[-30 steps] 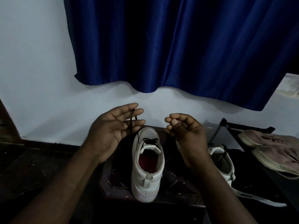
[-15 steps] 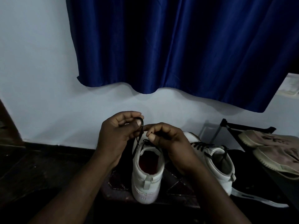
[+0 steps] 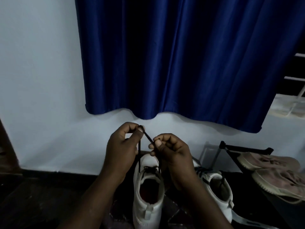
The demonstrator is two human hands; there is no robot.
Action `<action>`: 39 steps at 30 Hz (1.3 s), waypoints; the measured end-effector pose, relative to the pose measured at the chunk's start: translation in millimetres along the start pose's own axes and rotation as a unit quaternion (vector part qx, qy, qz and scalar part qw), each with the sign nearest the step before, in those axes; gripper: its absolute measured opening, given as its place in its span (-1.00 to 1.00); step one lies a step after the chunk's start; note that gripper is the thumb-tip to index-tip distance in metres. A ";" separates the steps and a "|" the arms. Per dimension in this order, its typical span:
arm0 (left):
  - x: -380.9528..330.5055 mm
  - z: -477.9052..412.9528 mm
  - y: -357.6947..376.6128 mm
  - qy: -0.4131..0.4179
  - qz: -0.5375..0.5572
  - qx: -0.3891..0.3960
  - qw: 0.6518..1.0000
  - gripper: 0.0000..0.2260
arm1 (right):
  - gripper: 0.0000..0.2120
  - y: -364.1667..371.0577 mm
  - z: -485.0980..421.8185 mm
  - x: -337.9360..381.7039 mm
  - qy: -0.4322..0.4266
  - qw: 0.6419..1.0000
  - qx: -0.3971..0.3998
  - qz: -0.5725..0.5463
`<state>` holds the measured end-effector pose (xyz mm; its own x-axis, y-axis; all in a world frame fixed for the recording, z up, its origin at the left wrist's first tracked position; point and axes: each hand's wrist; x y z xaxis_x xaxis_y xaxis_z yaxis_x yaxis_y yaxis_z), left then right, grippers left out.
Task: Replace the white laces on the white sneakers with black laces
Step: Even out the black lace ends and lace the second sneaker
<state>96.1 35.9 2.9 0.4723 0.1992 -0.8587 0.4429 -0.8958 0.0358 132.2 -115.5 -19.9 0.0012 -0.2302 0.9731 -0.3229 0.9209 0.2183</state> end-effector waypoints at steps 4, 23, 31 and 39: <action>-33.5 -24.6 4.9 0.014 -0.021 0.051 0.998 -0.86 | -0.89 4.5 -9.8 44.7 -0.055 0.997 -0.041 0.023; -146.4 -82.1 -1.3 -0.116 0.041 0.208 0.970 -0.84 | -0.94 32.3 -7.9 163.8 -0.117 0.985 -0.077 0.097; -166.4 -88.3 -7.4 -0.089 0.025 0.223 0.970 -0.72 | -0.92 33.6 -3.7 170.2 -0.100 0.985 -0.083 0.114; -173.4 -86.2 -10.9 -0.091 0.063 0.243 0.964 -0.52 | -0.91 34.3 1.6 170.8 -0.106 0.983 -0.091 0.120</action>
<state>75.1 45.4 195.5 0.3377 0.0438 -0.9402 -0.0399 -0.9974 -0.0608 119.8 -123.7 153.7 -0.2581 -0.0429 0.9652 -0.1158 0.9932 0.0132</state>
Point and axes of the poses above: each hand's wrist, its own z-axis away from the middle knuckle, its own y-axis out of the palm, x = y × z, and after that the axes turned 13 degrees about y, right-handed
